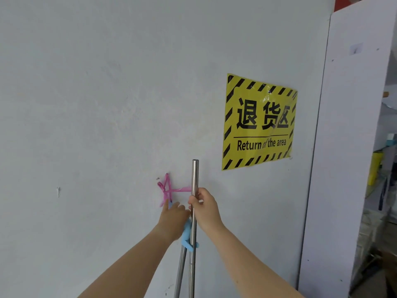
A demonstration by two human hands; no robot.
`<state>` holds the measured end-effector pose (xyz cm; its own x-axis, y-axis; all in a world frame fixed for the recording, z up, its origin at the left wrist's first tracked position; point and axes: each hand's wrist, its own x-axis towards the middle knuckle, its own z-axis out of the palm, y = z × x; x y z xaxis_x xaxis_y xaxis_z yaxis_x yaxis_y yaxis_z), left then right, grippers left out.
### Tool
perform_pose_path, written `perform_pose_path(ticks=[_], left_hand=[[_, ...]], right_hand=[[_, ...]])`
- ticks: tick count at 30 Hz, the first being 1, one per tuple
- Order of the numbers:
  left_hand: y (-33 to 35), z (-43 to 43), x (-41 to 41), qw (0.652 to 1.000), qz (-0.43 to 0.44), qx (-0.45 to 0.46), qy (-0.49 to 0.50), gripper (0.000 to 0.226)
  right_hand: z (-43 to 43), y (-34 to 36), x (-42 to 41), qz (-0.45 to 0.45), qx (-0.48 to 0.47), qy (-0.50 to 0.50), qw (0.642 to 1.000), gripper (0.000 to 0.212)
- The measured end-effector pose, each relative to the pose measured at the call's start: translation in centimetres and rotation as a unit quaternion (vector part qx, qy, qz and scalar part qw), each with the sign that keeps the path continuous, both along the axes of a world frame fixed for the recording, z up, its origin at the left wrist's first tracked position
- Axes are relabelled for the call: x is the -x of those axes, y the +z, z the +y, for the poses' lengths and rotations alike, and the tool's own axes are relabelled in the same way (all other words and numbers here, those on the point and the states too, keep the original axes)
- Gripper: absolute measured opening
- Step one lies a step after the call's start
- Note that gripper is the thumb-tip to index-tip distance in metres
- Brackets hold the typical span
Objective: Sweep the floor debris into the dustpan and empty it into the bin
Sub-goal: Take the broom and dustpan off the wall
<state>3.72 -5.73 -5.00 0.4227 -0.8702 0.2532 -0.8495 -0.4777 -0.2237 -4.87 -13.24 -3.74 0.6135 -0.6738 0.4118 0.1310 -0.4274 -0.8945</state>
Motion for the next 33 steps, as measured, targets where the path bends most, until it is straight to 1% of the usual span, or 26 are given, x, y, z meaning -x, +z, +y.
perform_pose_path(ticks=[2,4,7,9,11,13,17,20,23,26,28,29,30,32,33], left_hand=[[1.1,-0.3,-0.4,0.998,-0.055,-0.018,-0.022,0.025],[3.1,-0.6,-0.3,0.995,-0.072,0.018,-0.065,0.018],[6.3,-0.5,1.0,0.991,-0.046,0.076,-0.101,0.016],[7.6,-0.2,2.3,0.991,-0.022,0.072,-0.107,0.009],[7.8,0.2,4.0,0.992,0.000,0.057,-0.113,0.010],[6.8,0.8,5.5,0.991,0.027,0.043,-0.127,0.009],[3.5,2.5,8.3,0.985,0.078,0.010,-0.154,0.014],[0.9,4.4,10.5,0.975,0.106,-0.006,-0.196,0.011],[-1.7,6.9,13.3,0.961,0.130,-0.009,-0.245,0.010],[-4.2,9.7,16.0,0.942,0.172,-0.015,-0.287,0.013],[-6.1,11.6,17.8,0.926,0.211,-0.048,-0.309,0.012],[-7.2,12.7,18.7,0.912,0.243,-0.076,-0.322,0.013],[-8.3,13.8,19.8,0.891,0.289,-0.107,-0.333,0.017],[-10.7,16.0,22.5,0.837,0.385,-0.172,-0.350,0.023],[-11.8,17.1,24.3,0.819,0.399,-0.201,-0.361,0.024]], right_hand=[[-0.2,0.8,0.5,-0.018,0.012,-0.004,1.000,0.012],[-0.5,2.3,1.4,-0.063,0.011,-0.018,0.998,0.012],[-1.0,5.1,3.3,-0.114,-0.002,-0.063,0.991,0.014],[-1.0,6.2,4.7,-0.123,-0.004,-0.083,0.989,0.017],[-0.5,6.1,6.1,-0.109,-0.004,-0.097,0.989,0.019],[0.7,5.1,7.7,-0.090,-0.003,-0.104,0.990,0.017],[4.3,1.9,10.7,-0.072,-0.016,-0.125,0.989,0.009],[7.5,-0.5,13.3,-0.049,-0.020,-0.169,0.984,0.001],[11.2,-2.6,16.4,-0.037,-0.037,-0.222,0.974,0.008],[15.6,-4.9,19.6,-0.053,-0.048,-0.277,0.958,0.009],[18.3,-6.5,21.9,-0.048,-0.075,-0.302,0.949,0.007],[19.6,-7.4,23.3,-0.044,-0.100,-0.303,0.947,0.010],[20.8,-8.5,24.8,-0.042,-0.130,-0.298,0.945,0.016],[23.1,-10.6,28.1,-0.015,-0.182,-0.294,0.938,0.023],[24.3,-11.8,30.0,0.007,-0.201,-0.302,0.932,0.024]])
